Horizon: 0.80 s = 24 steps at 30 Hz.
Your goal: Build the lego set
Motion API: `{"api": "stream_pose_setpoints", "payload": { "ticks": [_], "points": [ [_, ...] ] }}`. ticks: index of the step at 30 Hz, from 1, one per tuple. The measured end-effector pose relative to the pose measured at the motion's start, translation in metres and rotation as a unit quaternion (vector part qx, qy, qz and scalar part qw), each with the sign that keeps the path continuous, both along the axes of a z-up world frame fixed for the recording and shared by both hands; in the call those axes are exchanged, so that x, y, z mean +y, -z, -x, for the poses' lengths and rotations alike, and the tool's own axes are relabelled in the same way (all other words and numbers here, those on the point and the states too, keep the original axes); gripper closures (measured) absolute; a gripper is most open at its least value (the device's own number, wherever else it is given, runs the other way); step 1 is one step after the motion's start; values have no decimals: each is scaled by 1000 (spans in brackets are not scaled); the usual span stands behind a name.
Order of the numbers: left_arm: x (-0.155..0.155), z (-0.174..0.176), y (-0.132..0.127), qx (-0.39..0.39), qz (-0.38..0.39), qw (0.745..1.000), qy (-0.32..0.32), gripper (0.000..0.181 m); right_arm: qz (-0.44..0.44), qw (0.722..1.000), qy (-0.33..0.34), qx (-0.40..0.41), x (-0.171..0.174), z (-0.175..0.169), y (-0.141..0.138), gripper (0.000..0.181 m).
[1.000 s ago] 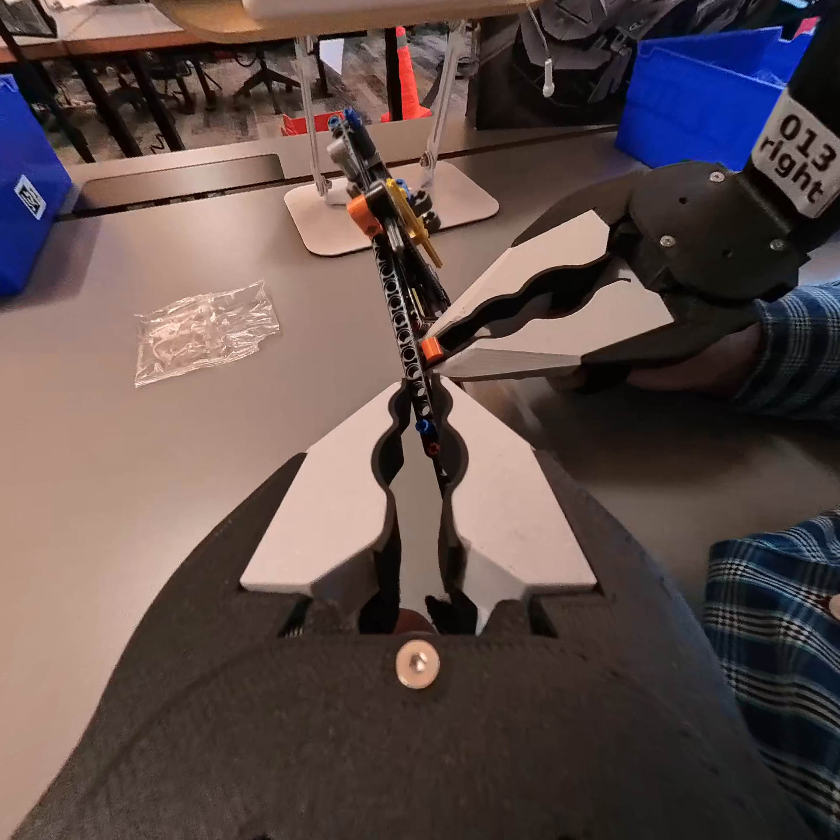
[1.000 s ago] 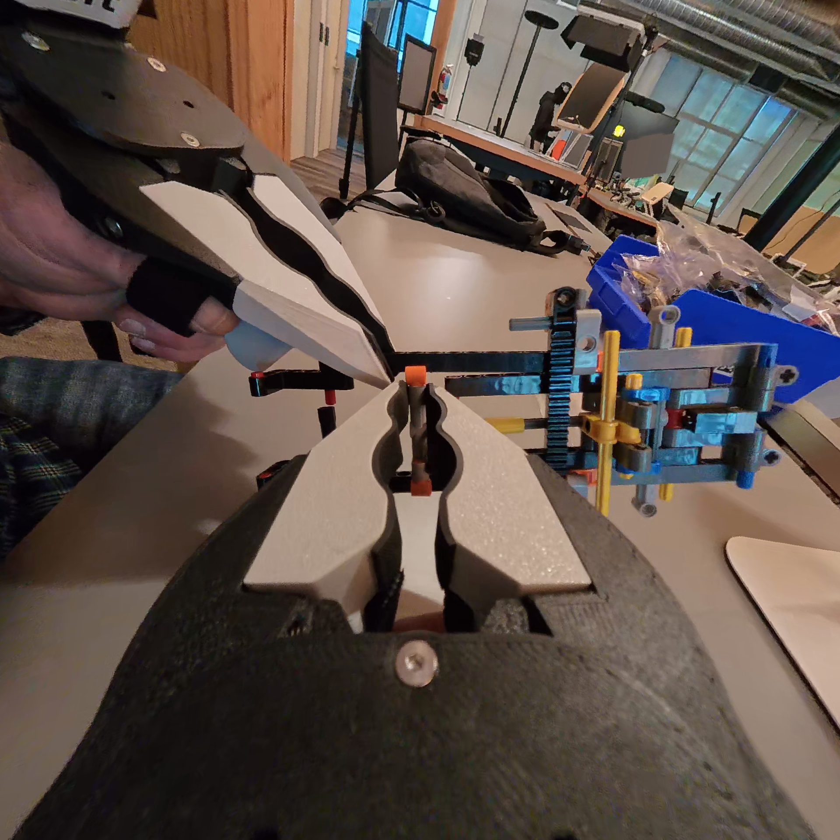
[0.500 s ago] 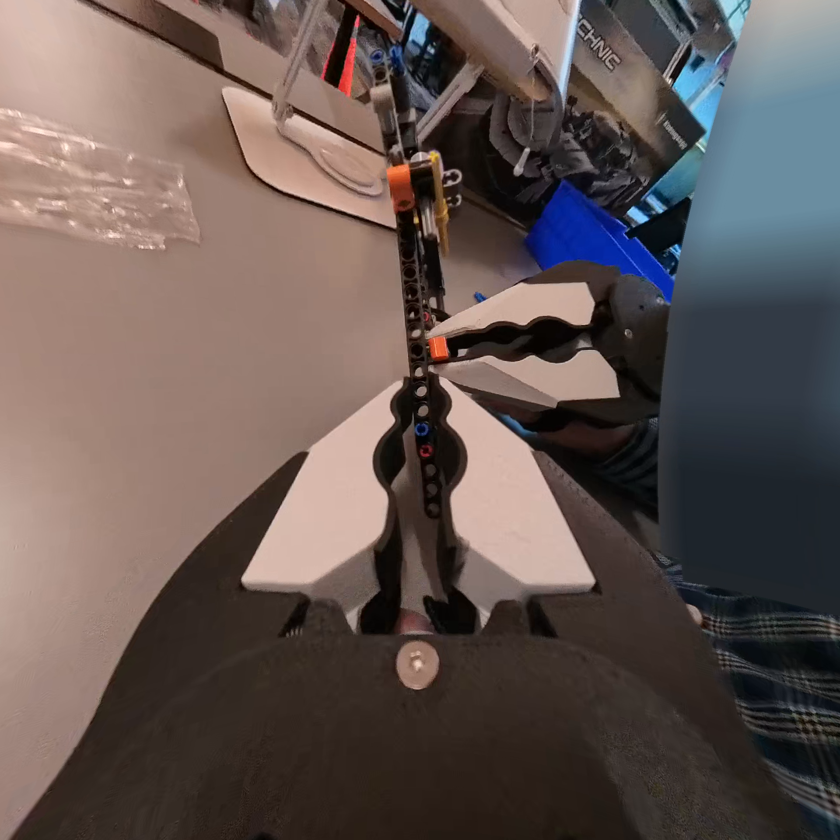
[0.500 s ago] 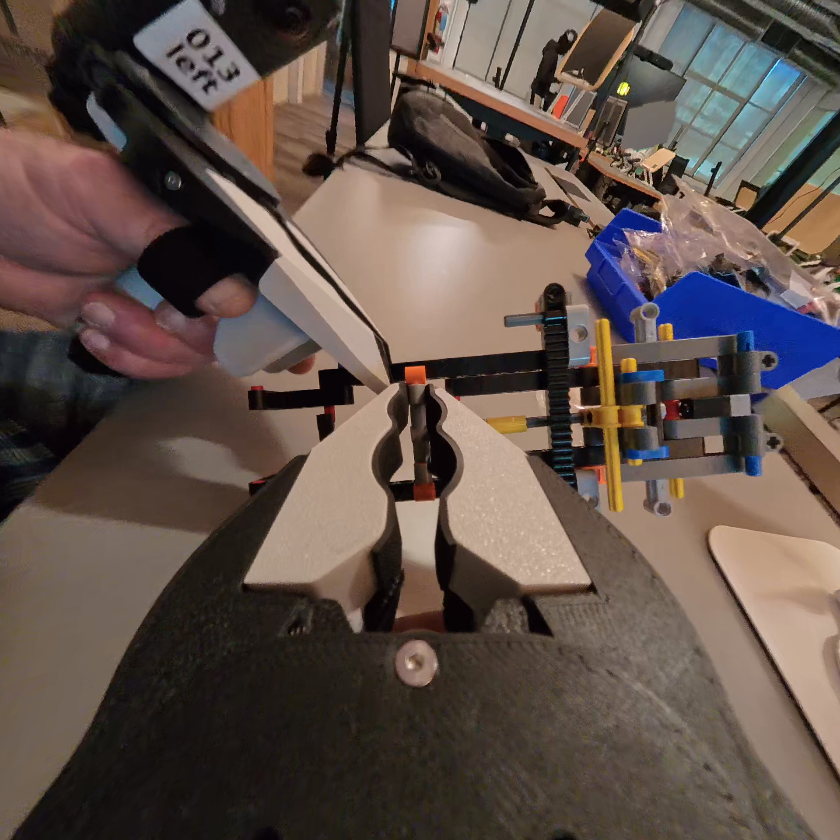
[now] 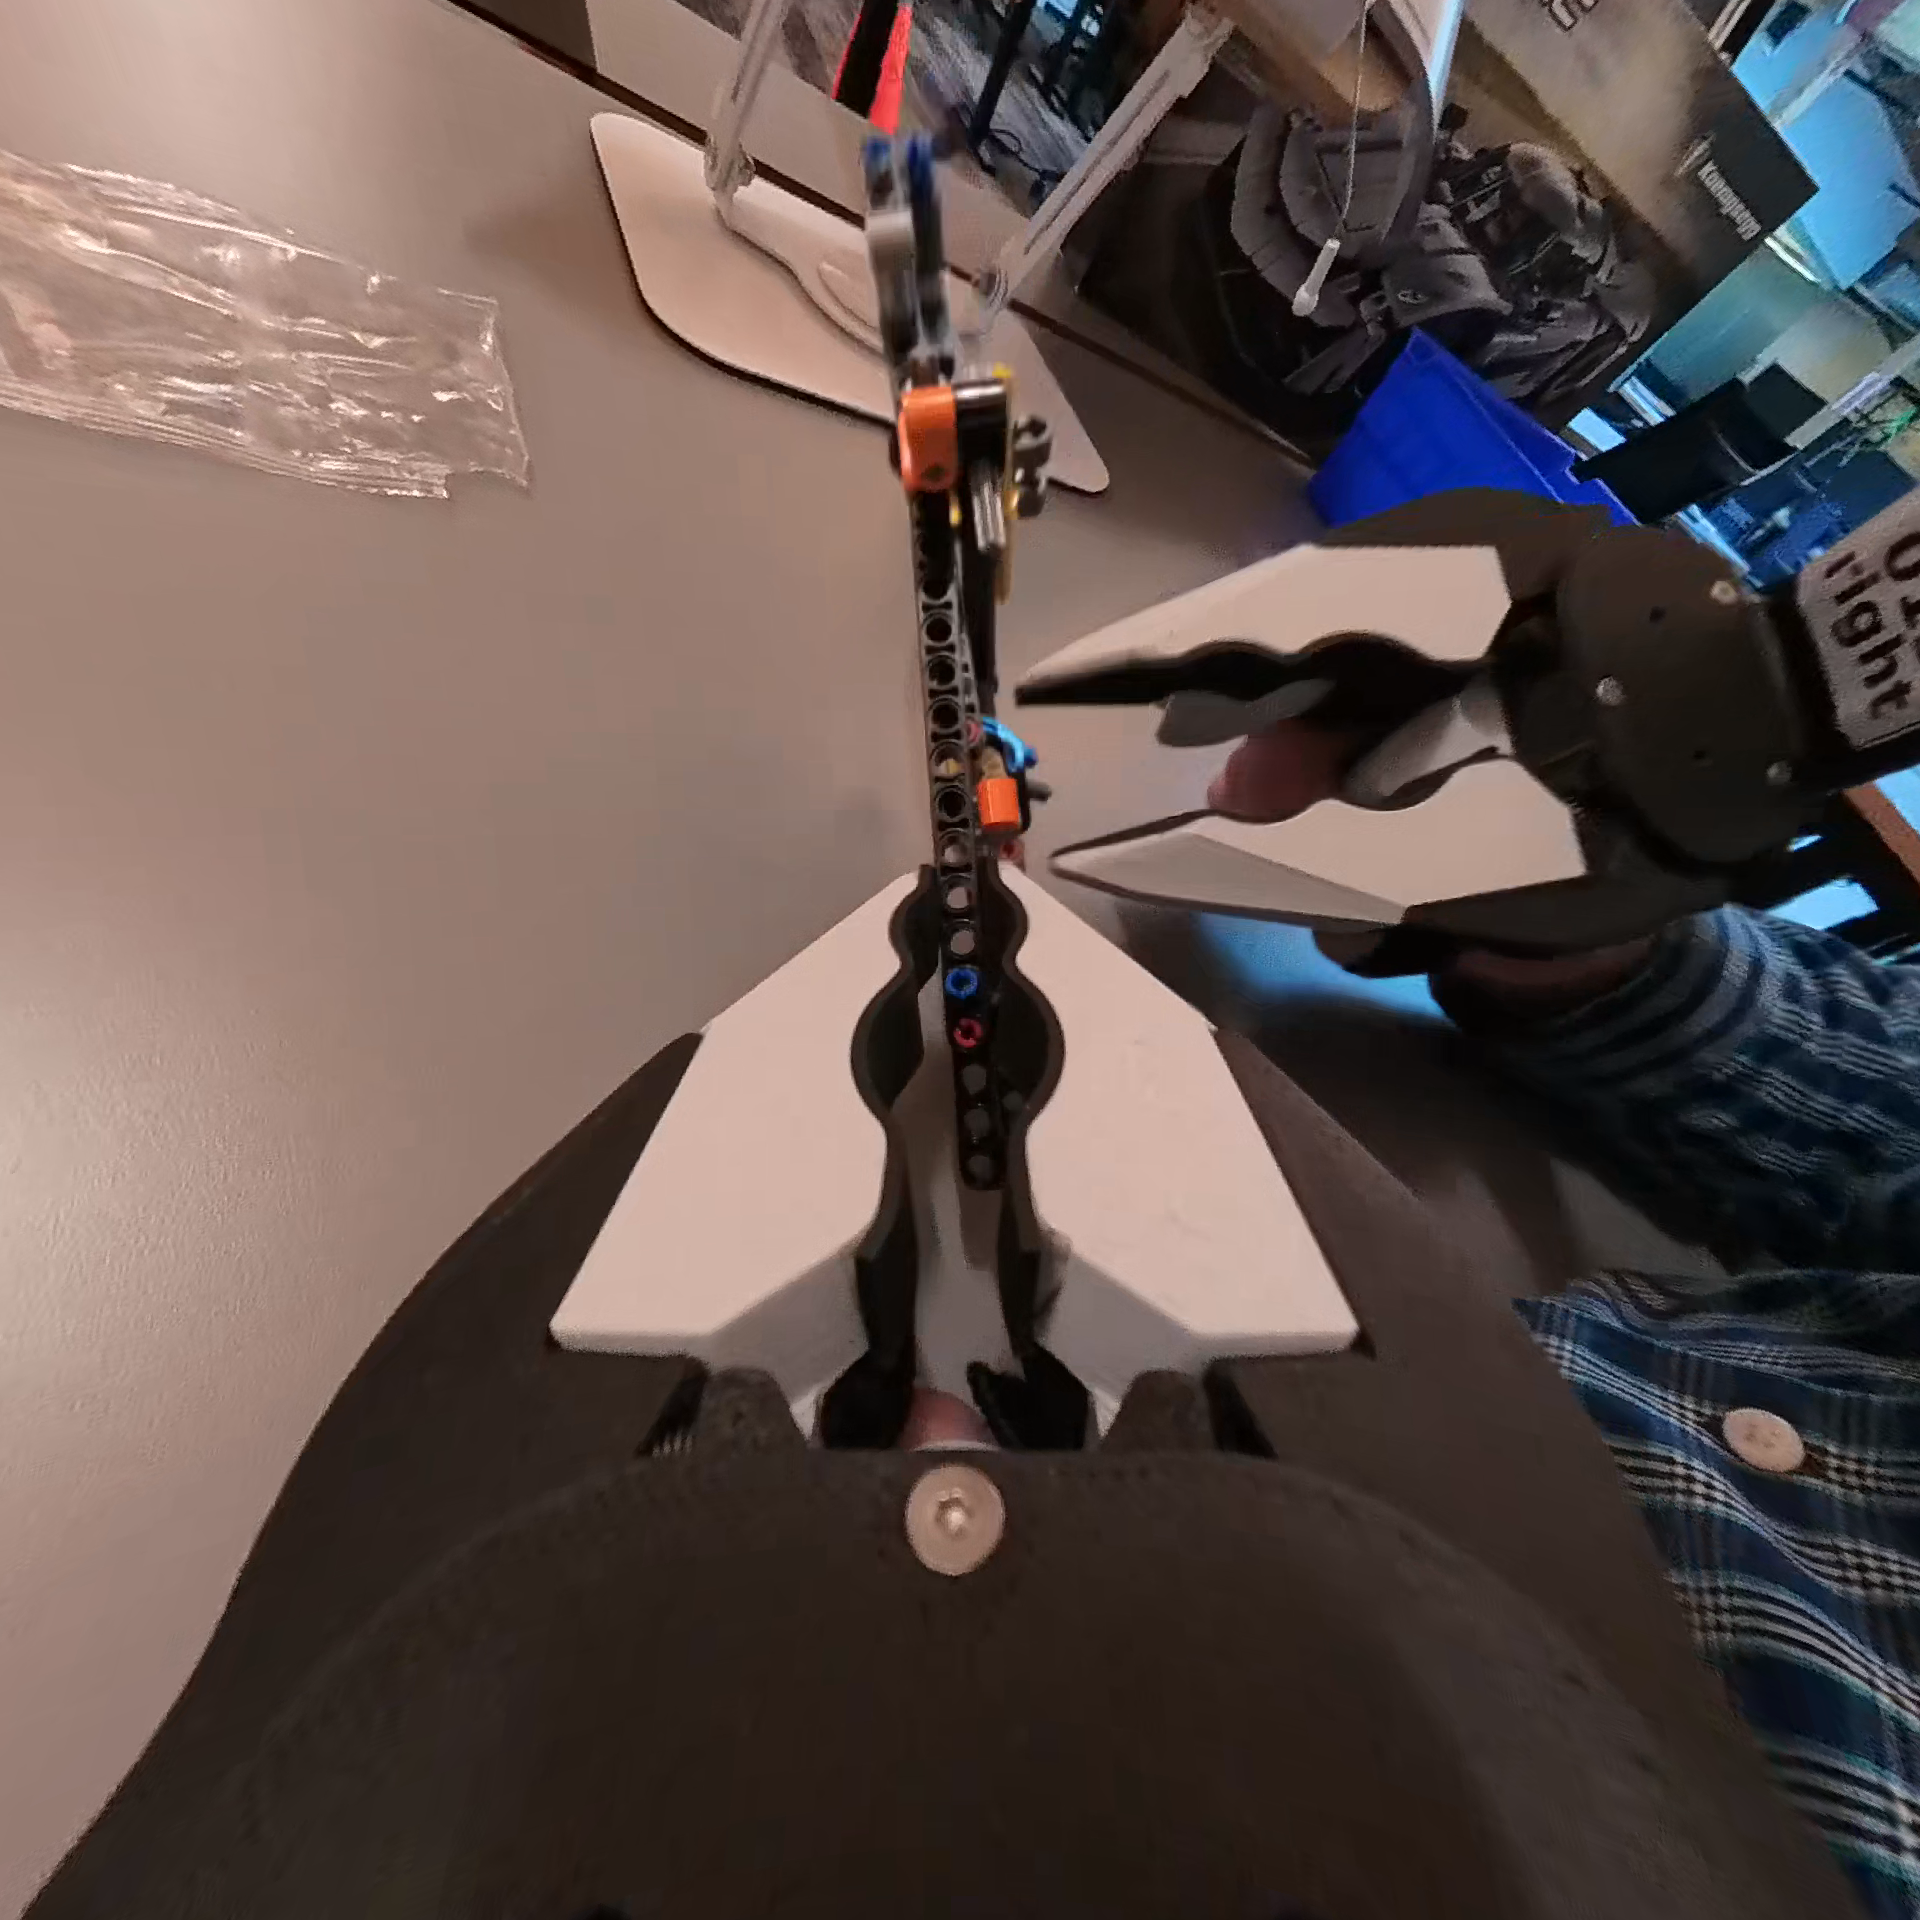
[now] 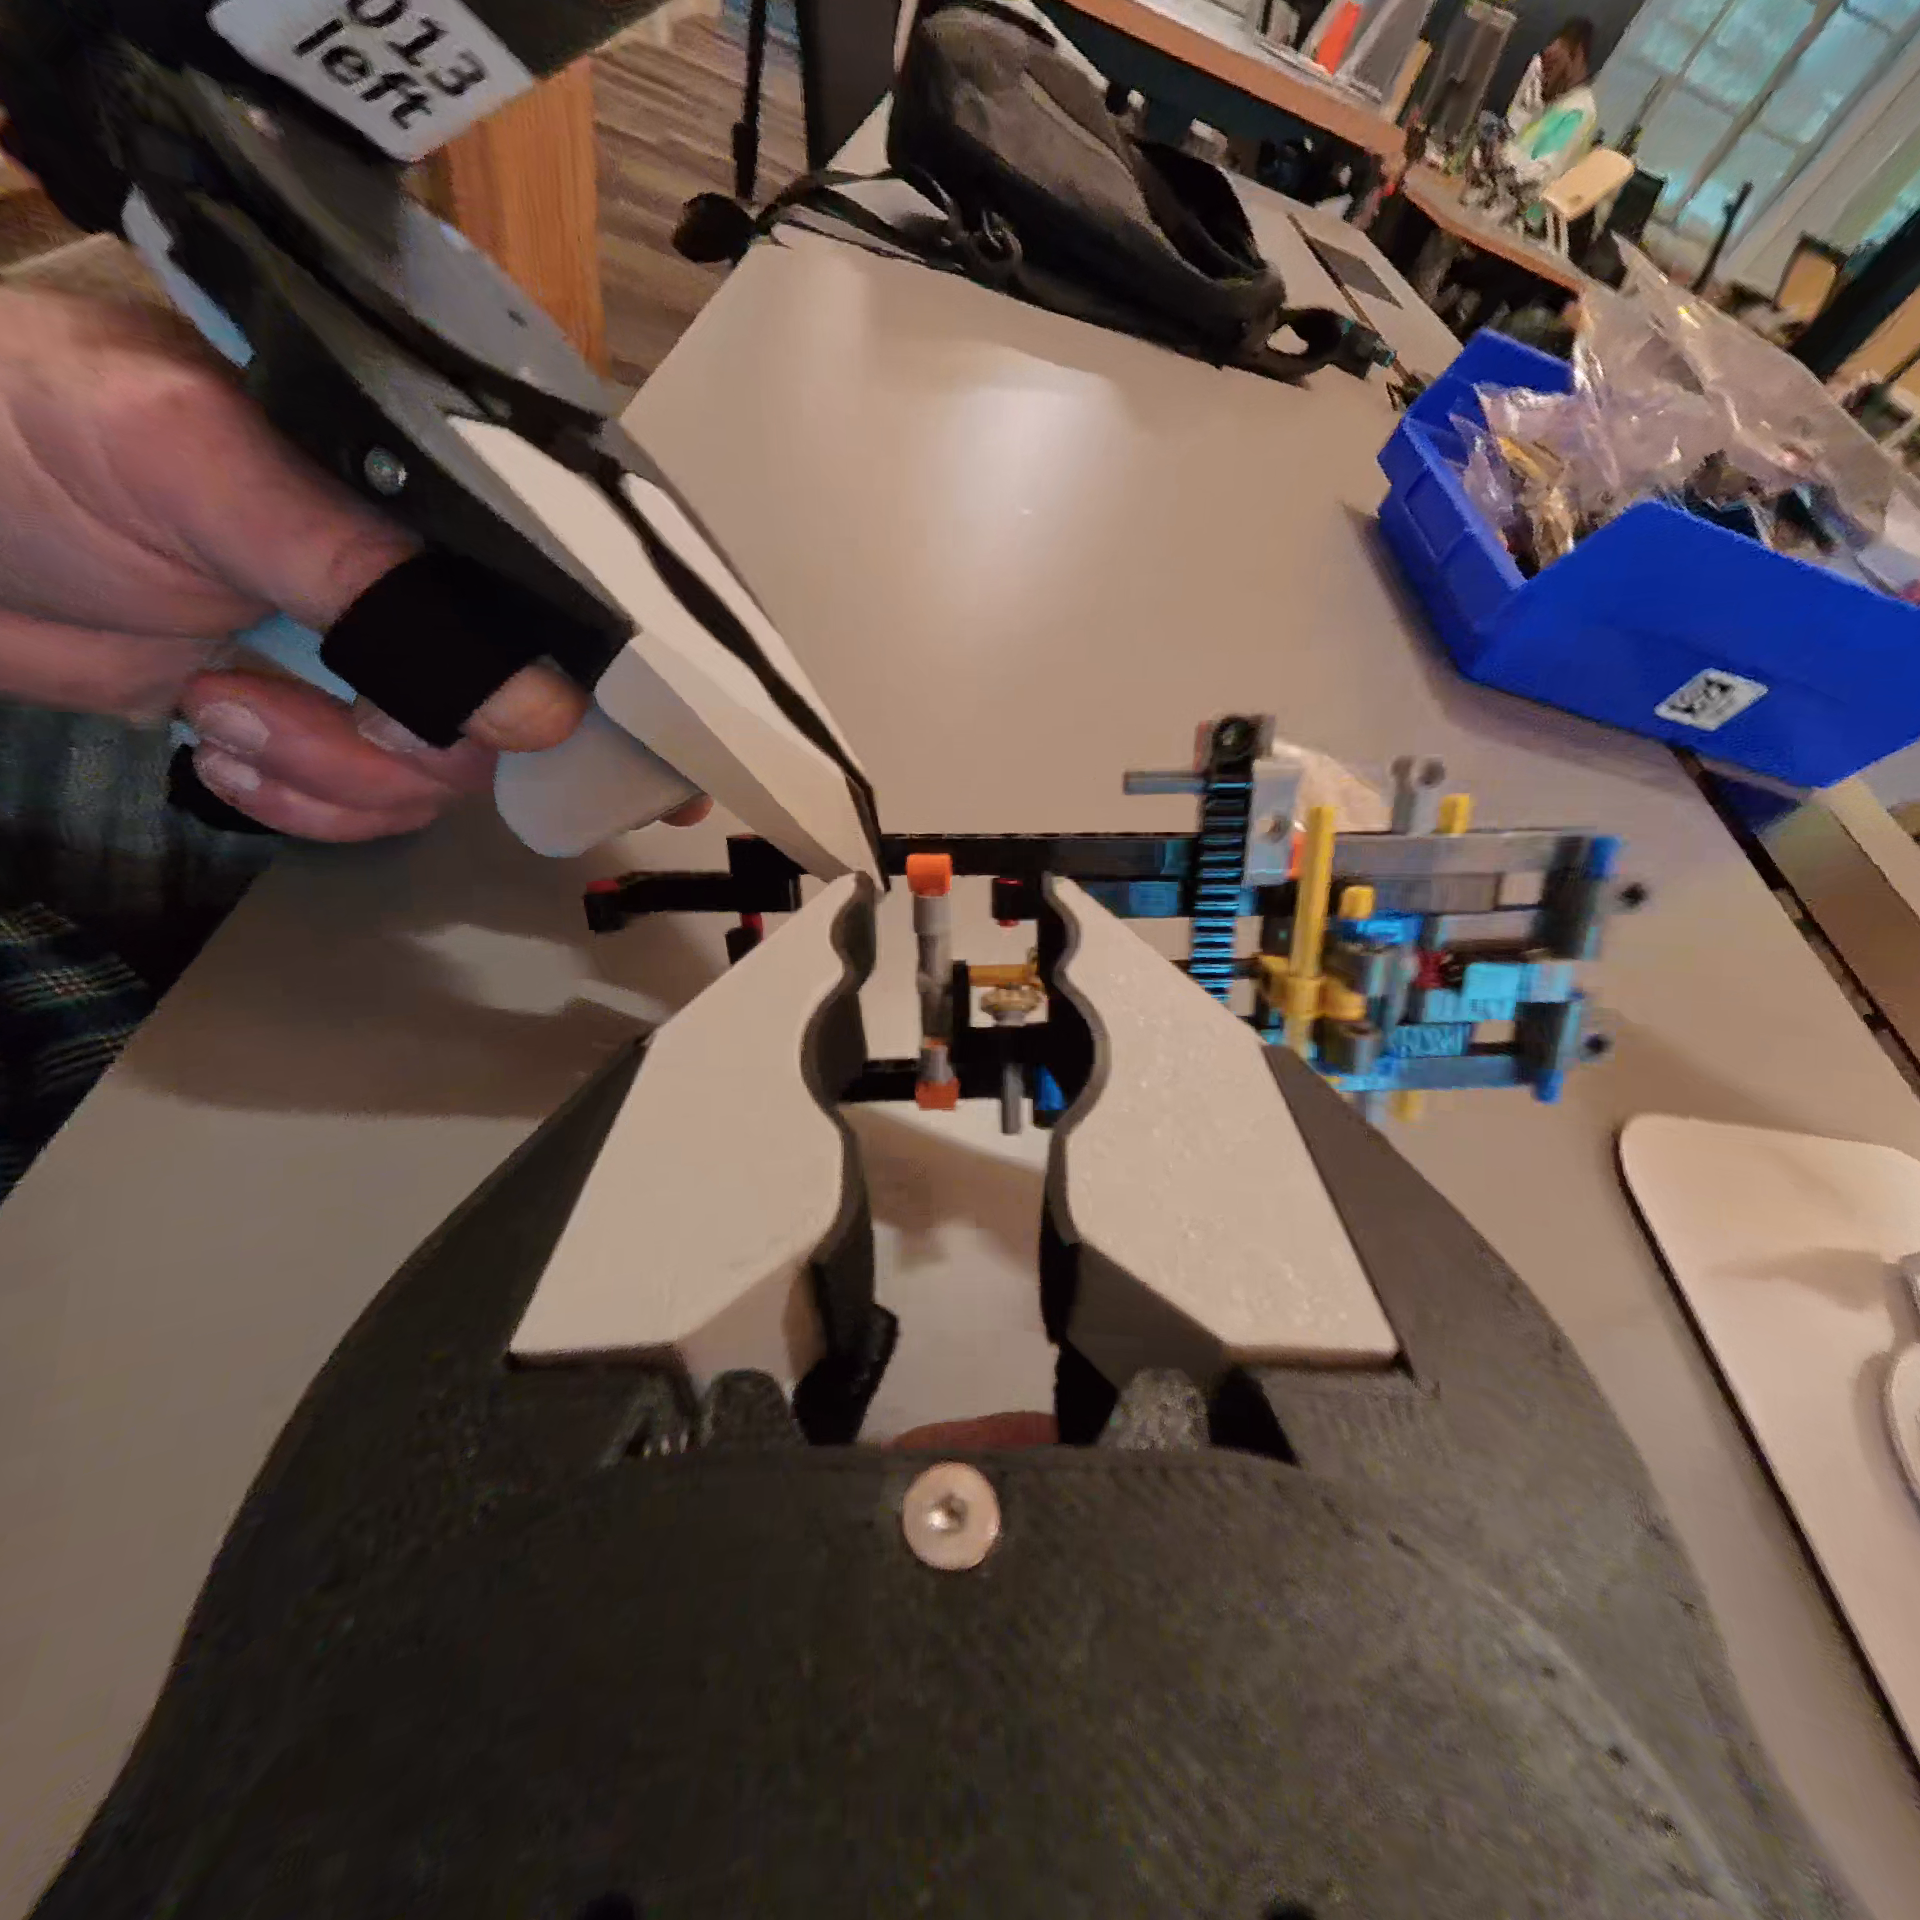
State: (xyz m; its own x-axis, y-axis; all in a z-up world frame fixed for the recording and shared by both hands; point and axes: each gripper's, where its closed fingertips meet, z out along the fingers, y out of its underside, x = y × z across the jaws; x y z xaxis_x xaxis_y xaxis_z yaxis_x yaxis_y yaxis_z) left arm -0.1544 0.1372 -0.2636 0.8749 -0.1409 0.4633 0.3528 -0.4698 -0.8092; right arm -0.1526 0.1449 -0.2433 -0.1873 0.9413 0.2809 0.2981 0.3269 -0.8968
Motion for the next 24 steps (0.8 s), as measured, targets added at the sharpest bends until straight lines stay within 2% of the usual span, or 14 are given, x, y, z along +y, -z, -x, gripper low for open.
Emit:
{"api": "stream_pose_setpoints", "payload": {
  "ticks": [3, 6, 7, 9, 12, 15, 17, 19, 22, 24],
  "points": [
    [-1, -1, -1, 50, -10, 999, -5, 176, 53, 997, 52, -15, 10, -14, -3, 148],
    [1, -5, -3, 84, -18, 996, -6, 176, 158, 980, 101, -62, 12, -28, 7, 116],
    [2, -6, -3, 104, -20, 994, 0, 176, 165, 978, 105, -70, 11, -32, 9, 109],
    [4, -8, -6, 148, -21, 989, 16, 177, 117, 986, 102, -66, 11, -38, 4, 113],
    [6, -12, -7, 219, -6, 973, 69, 177, -26, 997, 41, -57, -3, -42, -7, 117],
    [9, -17, -7, 234, 18, 964, 125, 177, -214, 974, 3, -70, -7, -39, -2, 113],
    [13, -23, -7, 212, 31, 965, 154, 177, -282, 955, -14, -85, -6, -31, 7, 110],
    [18, -26, -7, 156, 51, 970, 176, 177, -332, 937, -26, -102, -2, -25, 18, 107],
    [24, -21, -6, 95, 81, 971, 204, 176, -383, 913, -33, -135, 9, -20, 34, 99],
    [26, -19, -5, 59, 102, 968, 223, 176, -412, 901, -36, -135, 14, -18, 38, 104]
  ]
}}
